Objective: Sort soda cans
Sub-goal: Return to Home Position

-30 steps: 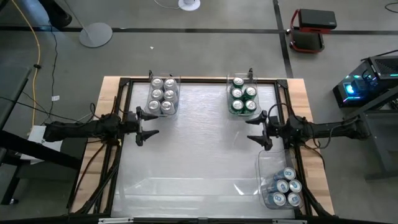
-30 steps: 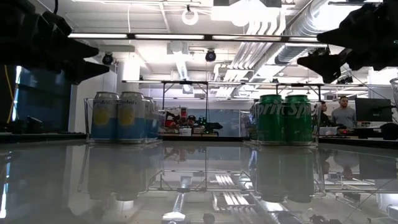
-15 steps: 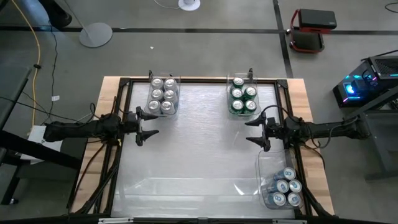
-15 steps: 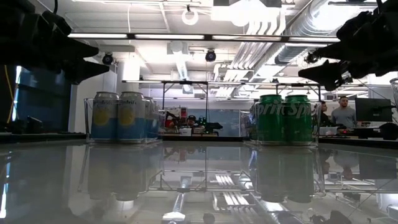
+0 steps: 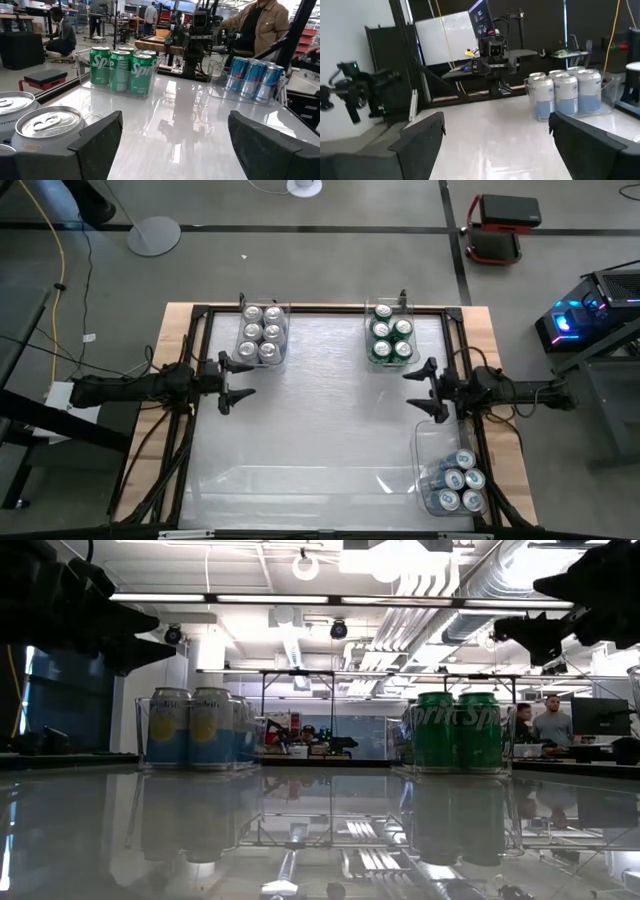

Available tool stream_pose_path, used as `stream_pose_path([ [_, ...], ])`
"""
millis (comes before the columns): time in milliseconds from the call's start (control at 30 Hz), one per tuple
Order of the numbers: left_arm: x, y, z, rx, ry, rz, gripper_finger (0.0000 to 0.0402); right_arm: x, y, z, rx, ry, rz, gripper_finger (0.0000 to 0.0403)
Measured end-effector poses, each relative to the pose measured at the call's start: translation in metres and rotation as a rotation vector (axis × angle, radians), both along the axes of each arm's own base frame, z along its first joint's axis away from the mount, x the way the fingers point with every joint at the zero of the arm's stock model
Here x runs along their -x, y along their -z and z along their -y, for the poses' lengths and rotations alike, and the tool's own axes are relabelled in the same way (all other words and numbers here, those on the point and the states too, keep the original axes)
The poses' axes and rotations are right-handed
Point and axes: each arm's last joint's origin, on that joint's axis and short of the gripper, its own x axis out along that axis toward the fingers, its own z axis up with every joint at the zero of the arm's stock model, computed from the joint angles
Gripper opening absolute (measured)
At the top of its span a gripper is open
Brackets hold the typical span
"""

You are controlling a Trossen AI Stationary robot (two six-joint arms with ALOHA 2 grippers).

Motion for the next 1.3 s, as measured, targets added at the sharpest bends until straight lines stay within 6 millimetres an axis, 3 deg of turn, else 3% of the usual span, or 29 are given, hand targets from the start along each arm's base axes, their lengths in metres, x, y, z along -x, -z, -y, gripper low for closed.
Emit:
stream_pose_path([
  [200,-0.0002,0.0003,0.0,0.0,-0.001,-0.003,0.0339,-0.0003,0.0045,-0.0011,0.144,0.001,-0.041,0.035],
  [1300,-0.0006,0.0008,-0.0001,0.001,-0.001,-0.01,0.0339,-0.0007,0.0076,-0.0026,0.128,-0.006,-0.075,0.035],
])
